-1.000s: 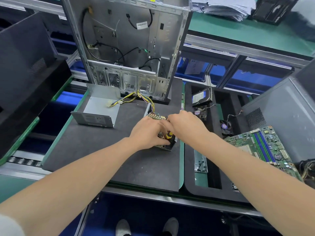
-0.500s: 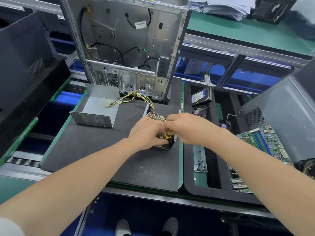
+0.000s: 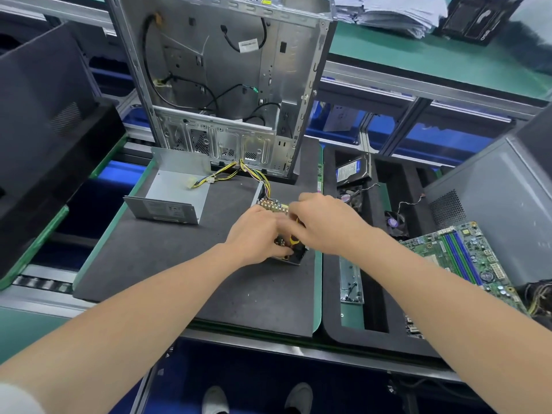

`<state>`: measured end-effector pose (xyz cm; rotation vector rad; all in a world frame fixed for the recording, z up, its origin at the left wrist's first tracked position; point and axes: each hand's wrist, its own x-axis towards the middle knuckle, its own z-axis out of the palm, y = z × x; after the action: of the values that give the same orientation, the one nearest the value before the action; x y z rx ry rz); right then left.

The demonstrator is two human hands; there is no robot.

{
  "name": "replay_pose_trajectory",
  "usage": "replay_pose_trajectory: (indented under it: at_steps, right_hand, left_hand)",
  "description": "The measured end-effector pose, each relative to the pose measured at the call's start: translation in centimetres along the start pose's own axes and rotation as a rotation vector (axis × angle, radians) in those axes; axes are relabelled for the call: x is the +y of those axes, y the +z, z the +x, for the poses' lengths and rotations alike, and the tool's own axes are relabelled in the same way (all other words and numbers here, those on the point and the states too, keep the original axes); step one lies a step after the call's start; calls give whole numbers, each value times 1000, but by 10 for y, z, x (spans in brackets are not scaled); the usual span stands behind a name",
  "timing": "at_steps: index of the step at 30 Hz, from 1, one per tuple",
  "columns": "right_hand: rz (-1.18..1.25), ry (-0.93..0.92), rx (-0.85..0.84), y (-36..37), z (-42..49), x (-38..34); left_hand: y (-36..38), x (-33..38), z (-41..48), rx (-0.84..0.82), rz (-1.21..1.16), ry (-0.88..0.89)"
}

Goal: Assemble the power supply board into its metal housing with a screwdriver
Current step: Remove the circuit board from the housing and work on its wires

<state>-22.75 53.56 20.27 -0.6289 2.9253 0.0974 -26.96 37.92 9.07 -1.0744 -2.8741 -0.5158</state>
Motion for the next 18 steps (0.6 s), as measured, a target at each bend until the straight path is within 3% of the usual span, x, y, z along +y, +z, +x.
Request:
replay_pose_trajectory:
  at_steps: [3,5,8,14,18]
  right_hand:
    - [29,-274,-122,-14,-5,8]
    - [21,-309,-176,-19,-3,10]
    - [-13,-219,-103,-14,2,6]
    - [6,208,-7,5,9,-6]
    - [-26,214,9,6,12,-11]
  left_hand:
    - [-2,0,-1,22,-38,-11]
    - [-3,0,-3,17,-38,4]
    - [-3,-1,-2,18,-20,37]
    - [-2,1,0,21,-5,31]
    - [1,0,1,51,-4,21]
